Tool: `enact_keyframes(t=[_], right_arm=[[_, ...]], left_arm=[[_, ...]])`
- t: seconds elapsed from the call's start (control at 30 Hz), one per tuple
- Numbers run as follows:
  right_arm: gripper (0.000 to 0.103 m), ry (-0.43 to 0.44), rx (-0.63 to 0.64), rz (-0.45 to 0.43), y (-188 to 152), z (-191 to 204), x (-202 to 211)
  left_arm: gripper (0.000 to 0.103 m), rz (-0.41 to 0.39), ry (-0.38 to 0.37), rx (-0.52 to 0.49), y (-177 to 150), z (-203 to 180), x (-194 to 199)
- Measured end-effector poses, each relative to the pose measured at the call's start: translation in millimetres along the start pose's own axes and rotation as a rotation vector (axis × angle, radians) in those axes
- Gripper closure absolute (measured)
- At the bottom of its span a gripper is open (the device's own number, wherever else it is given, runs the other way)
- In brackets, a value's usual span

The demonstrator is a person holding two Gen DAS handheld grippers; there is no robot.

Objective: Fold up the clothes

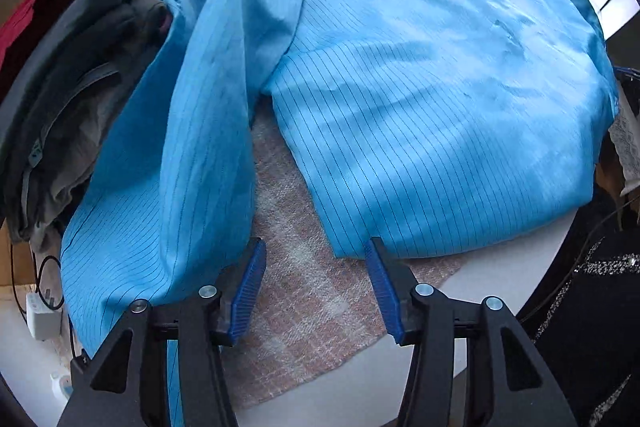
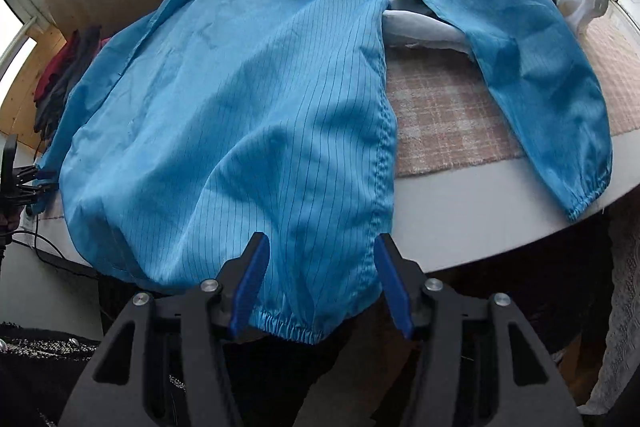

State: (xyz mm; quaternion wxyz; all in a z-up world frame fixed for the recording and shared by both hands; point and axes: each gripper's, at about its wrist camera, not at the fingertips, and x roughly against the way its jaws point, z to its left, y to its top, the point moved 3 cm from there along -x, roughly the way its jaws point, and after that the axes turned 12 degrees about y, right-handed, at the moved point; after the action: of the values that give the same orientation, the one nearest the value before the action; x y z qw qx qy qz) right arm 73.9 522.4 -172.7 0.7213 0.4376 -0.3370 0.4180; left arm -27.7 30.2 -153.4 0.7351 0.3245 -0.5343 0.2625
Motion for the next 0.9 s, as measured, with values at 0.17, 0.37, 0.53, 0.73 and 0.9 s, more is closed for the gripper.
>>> enact_keyframes(t=[0.17,0.37,0.53,0.73,0.9], right_arm=[[0.048,0.017,-0.036,-0.008,-22.9,-1.4,-4.5],[0.046,-0.08,0.006,0.002,-19.4,-9.6,-15.9],[0.058,-0.034,0.03,0.028,-19.1,-9.0,-23.7],[0.099,0.126,0.007,-0.09,-5.2,5.5,19.2],[0.099,0.212,-0.003,-0.339,27.1,11.6,107.2]], left_arm=[[0.056,-0.037,-0.075,-0.039,8.9,-20.1,0.0],[0.075,-0.059,-0.093,-0.039,13.3,-29.9,8.0],[0.101,-0.043,-0.128,0.043,14.7,-15.4,19.8],[0.102,-0.096,-0.101,0.096,1.8,23.9,84.5],[0.098,-0.115,0.022,0.115,37.0,57.0,158.8]])
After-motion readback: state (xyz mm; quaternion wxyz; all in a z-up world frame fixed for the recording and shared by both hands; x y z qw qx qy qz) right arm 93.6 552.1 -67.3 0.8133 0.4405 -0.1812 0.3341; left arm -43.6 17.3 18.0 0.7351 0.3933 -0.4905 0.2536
